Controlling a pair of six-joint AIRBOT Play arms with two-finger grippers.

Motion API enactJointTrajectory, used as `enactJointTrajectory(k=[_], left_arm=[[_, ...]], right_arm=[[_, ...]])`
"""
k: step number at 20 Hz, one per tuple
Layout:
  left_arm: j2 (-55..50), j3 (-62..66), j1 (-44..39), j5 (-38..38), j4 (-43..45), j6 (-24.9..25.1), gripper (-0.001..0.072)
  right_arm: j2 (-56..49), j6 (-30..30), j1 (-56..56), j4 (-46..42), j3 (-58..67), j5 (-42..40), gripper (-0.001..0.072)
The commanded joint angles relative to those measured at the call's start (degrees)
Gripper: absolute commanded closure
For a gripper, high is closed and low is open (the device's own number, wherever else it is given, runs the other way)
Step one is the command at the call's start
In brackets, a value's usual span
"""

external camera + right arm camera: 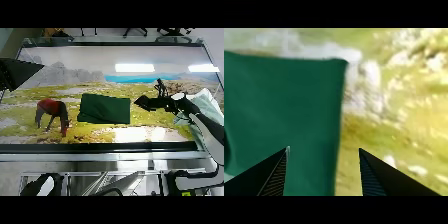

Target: Fold the shirts.

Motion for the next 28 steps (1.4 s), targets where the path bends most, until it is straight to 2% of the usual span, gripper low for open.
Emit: enactJointTrajectory(k=[1, 9, 11, 12, 16, 18, 19, 24, 26, 28], left_arm=[[0.04, -0.02, 0.04, -0.22, 0.02, 0.0, 0.069], [0.04, -0.02, 0.04, -0.42, 0.11, 0.39, 0.0691], [0.02, -0.02, 0.04, -0.42, 0.11, 0.39, 0.069], [0.02, -0.02, 0.04, -0.42, 0.11, 0.39, 0.069], [0.04, -0.02, 0.04, -0.39, 0.09, 0.39, 0.069], [0.02, -0.02, 0.04, -0.37, 0.09, 0.39, 0.069], [0.04, -0.02, 0.04, -0.39, 0.09, 0.39, 0.069], [0.04, -0.02, 0.04, -0.42, 0.09, 0.37, 0.0691], [0.04, -0.02, 0.04, -0.42, 0.09, 0.39, 0.069], [0.02, -0.04, 0.04, -0.42, 0.11, 0.46, 0.0691]], right_arm=[[-5.11, 2.25, 0.74, -1.36, -0.2, 4.02, 0.0207], [-11.23, -11.67, 6.86, 18.01, 0.11, 2.86, 0.0229], [-11.08, -15.82, 7.04, 20.7, 1.18, 4.26, 0.0592], [-10.43, -16.04, 6.99, 20.61, 2.56, 5.68, 0.0687], [-1.01, -16.59, 6.16, 20.41, 11.82, 6.99, 0.0694], [4.02, -14.49, 4.15, 18.67, 18.53, 7.02, 0.0694], [6.08, -11.74, 2.6, 15.06, 22.29, 7.02, 0.0694], [11.65, 11.41, -9.42, -15.08, 36.83, 9.97, 0.0694], [11.67, 13.86, -16.94, -20.15, 40.41, 12.2, 0.0694], [11.04, 13.88, -25.73, -19.58, 42.32, 12.13, 0.0694]])
